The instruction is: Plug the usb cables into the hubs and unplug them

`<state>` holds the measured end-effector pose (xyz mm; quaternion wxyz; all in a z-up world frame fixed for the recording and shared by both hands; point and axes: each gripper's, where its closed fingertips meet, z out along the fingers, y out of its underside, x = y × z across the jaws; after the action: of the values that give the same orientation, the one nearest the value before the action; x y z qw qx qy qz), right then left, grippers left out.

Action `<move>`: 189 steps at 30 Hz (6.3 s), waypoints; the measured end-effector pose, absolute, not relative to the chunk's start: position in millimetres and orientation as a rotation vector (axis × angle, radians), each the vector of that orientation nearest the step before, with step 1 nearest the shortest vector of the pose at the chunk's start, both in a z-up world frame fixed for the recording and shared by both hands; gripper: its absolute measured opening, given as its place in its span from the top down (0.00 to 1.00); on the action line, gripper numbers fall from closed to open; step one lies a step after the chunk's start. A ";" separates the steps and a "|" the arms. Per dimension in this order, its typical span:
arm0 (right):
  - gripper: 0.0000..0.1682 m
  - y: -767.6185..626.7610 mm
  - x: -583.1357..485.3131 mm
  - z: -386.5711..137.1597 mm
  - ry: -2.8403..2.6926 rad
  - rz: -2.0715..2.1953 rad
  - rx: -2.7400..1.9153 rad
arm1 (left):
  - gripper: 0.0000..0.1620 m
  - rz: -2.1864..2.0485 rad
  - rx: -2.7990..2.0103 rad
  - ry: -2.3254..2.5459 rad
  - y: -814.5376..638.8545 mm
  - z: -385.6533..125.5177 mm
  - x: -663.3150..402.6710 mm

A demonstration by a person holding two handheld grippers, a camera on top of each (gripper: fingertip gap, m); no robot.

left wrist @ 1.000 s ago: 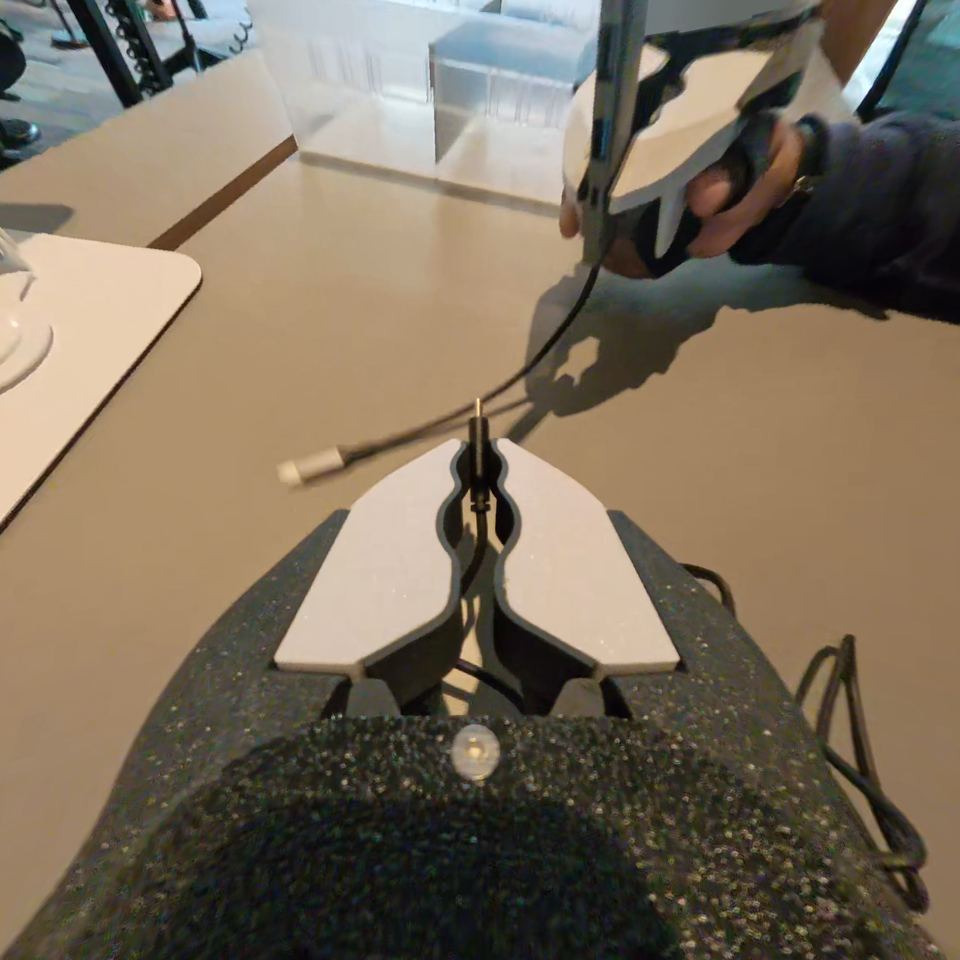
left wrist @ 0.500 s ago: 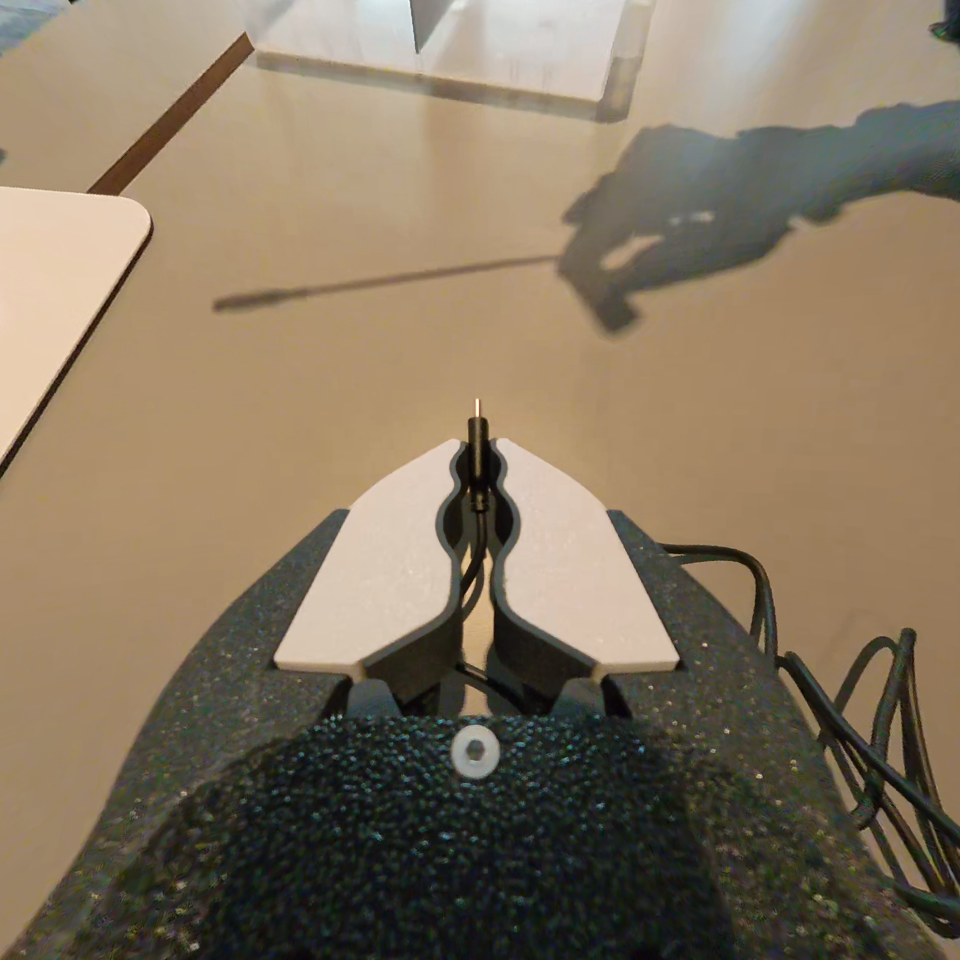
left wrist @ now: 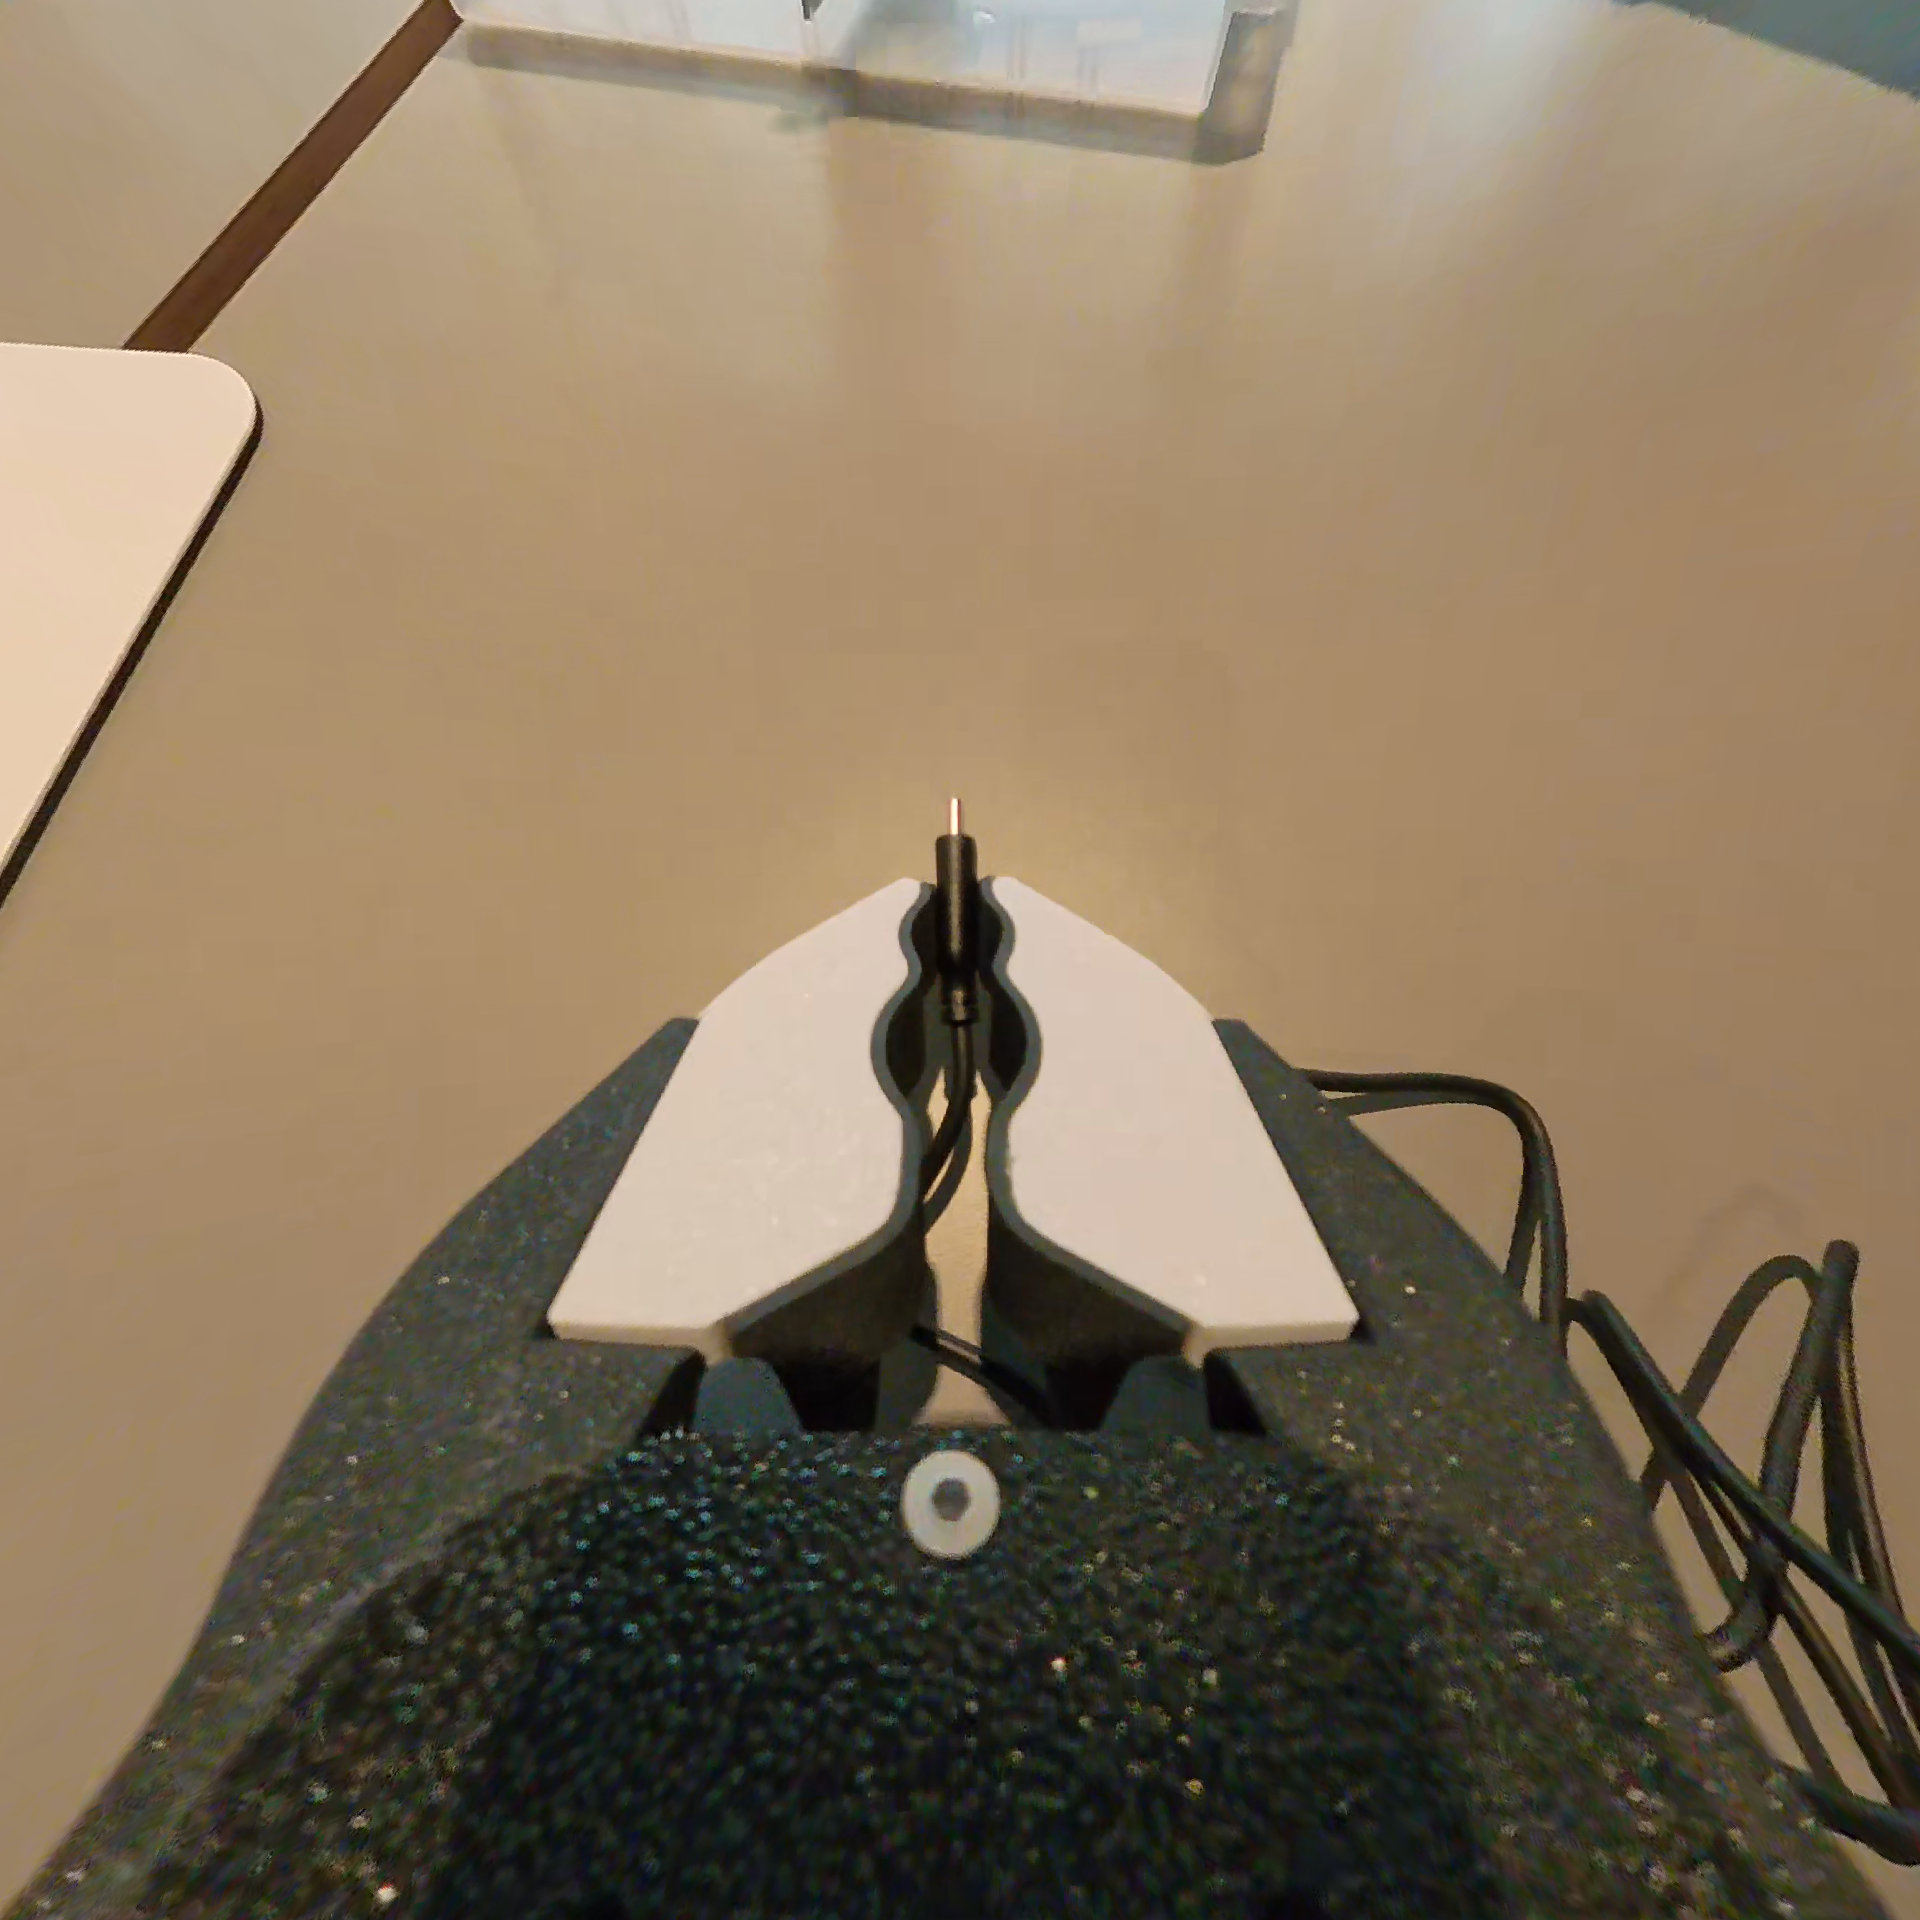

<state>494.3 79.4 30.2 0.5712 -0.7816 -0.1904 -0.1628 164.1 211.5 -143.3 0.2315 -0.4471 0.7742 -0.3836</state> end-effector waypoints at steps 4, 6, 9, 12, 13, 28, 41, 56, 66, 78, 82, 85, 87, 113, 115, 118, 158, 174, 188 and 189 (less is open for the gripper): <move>0.95 81.9 527.2 -8.3 -0.397 -0.368 -2.016 | 0.96 -1.049 -1.229 2.136 211.2 -144.3 163.9; 0.95 83.7 538.3 -26.0 -0.379 -0.385 -2.106 | 0.96 -1.049 -1.229 2.138 211.0 -144.4 163.8; 0.95 87.0 548.3 -48.0 -0.376 -0.413 -2.236 | 0.96 -1.046 -1.229 2.144 210.7 -145.1 163.7; 0.95 89.6 553.5 -70.3 -0.407 -0.435 -2.387 | 0.96 -1.031 -1.225 2.154 210.1 -146.6 163.4; 0.95 89.8 554.9 -77.0 -0.419 -0.439 -2.439 | 0.96 -1.028 -1.224 2.158 209.9 -147.0 163.3; 0.91 67.6 558.4 -106.2 -0.722 -0.466 -2.871 | 0.96 -1.021 -1.217 2.163 209.2 -147.5 162.9; 0.79 68.9 554.2 -83.3 -0.649 -0.459 -2.746 | 0.96 -1.030 -1.217 2.156 209.4 -146.5 162.9; 0.82 78.5 622.9 -45.4 -0.325 -0.837 -2.521 | 0.96 -1.017 -1.216 2.164 209.1 -147.9 162.9; 0.82 128.6 654.5 -62.1 -0.265 -0.804 -2.523 | 0.96 -1.024 -1.212 2.168 208.6 -147.9 162.4; 0.95 112.9 621.1 -94.9 -0.548 -0.651 -2.612 | 0.96 -1.013 -1.211 2.186 208.4 -150.1 162.7; 0.95 117.9 614.1 -115.2 -0.640 -0.645 -2.708 | 0.96 -1.001 -1.206 2.186 208.5 -150.7 162.8; 0.87 123.6 606.3 -122.4 -0.708 -0.639 -2.771 | 0.96 -1.005 -1.206 2.178 209.0 -149.7 162.8; 0.82 123.6 603.4 -125.1 -0.724 -0.633 -2.806 | 0.96 -1.011 -1.205 2.172 209.1 -148.8 162.8; 0.74 138.5 174.0 -95.9 -0.451 0.177 -2.144 | 0.96 -1.386 -1.159 1.886 199.6 -95.8 169.4; 0.71 147.6 152.0 -112.9 -0.429 0.288 -2.145 | 0.96 -1.453 -1.108 1.834 192.9 -80.0 169.1; 0.69 157.2 133.9 -119.5 -0.415 0.339 -2.118 | 0.96 -1.556 -1.019 1.765 181.2 -56.0 166.0; 0.98 181.8 156.2 -51.3 -0.222 0.228 -1.797 | 0.74 -2.039 -0.881 1.164 239.5 12.7 140.8; 0.98 136.6 276.4 89.8 -0.217 -0.607 -1.691 | 0.75 -2.113 -1.069 1.017 280.8 -18.7 148.1; 0.99 87.2 350.8 261.6 -0.174 -1.127 -1.533 | 0.77 -2.107 -1.092 1.038 279.1 -20.9 149.5; 0.99 78.9 359.4 273.1 -0.158 -1.175 -1.519 | 0.77 -2.106 -1.092 1.040 278.9 -21.0 149.6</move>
<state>359.4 78.9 273.1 0.5706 -0.6474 -0.0672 -0.5008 149.6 278.9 -21.0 0.2722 -0.4057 0.3863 -0.7824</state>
